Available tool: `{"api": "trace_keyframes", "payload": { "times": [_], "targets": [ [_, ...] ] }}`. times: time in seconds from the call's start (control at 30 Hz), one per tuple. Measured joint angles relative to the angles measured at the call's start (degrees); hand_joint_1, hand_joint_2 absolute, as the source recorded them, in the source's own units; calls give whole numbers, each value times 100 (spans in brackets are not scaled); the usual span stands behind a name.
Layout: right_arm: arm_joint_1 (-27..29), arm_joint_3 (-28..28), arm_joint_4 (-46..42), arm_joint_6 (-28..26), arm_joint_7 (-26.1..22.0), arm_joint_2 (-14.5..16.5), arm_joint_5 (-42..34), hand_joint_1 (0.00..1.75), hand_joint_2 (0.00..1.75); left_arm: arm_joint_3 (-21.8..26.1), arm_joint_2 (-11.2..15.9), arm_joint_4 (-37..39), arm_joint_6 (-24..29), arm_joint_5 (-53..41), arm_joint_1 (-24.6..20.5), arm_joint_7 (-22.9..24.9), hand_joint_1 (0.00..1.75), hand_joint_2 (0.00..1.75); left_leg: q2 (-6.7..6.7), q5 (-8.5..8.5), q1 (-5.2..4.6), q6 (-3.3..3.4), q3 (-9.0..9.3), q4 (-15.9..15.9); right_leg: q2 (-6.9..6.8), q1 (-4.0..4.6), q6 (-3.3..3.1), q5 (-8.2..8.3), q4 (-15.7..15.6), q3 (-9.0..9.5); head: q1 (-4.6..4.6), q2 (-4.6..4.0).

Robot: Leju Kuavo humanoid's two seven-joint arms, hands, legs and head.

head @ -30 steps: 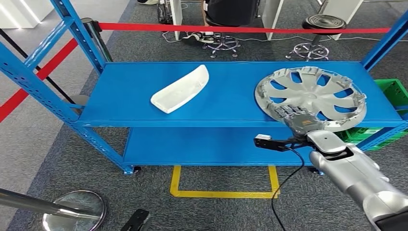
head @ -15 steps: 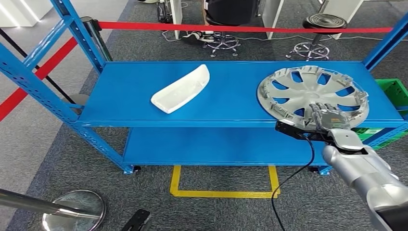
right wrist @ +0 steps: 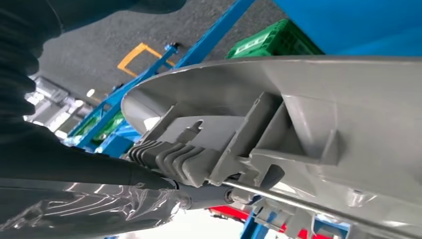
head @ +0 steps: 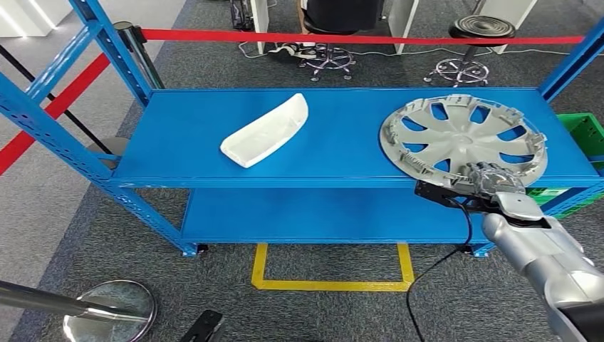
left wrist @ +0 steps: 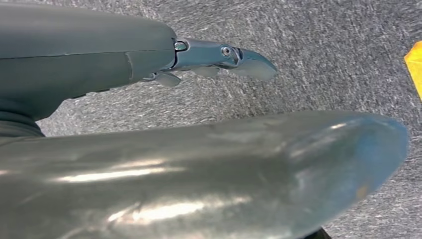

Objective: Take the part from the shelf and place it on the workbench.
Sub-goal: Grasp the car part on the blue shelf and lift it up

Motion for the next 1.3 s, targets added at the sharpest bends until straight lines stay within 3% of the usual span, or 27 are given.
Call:
{"api": "trace_keyframes", "payload": {
  "times": [0.13, 0.53, 0.77, 1.17, 1.3],
  "targets": [
    [12, 7, 28, -4, -15, 5, 122, 175, 175, 22, -6, 0, 1, -12, 10, -14, 0, 0, 0, -1, 3, 0, -1, 0, 0, 4, 0, -1, 0, 0, 1, 0],
    [104, 92, 45, -858, -342, 9, 438, 175, 175, 109, -14, 0, -3, -26, 13, -45, 0, 0, 0, 4, 1, -1, 0, 0, -2, 2, -3, 7, 0, 4, 1, 0],
    [117, 108, 25, -1017, -353, 21, 448, 175, 175, 140, -14, 0, -5, -26, 13, -45, 0, 0, -2, 7, 0, 2, 7, 0, -10, 2, -4, 7, 0, 14, 0, 0],
    [261, -157, -115, -1578, -617, 21, 94, 175, 175, 201, -19, 0, -244, -15, 2, -278, 0, 0, -2, 7, -2, 3, 17, 3, -10, -1, 0, 9, 0, 26, 0, 0],
    [320, -273, -191, -1643, -733, 21, -42, 175, 175, 238, -19, 0, -215, 6, -1, -318, 0, 175, -2, 7, -2, 3, 17, 3, -10, -1, 0, 9, 0, 26, 1, 0]
  ]
}}
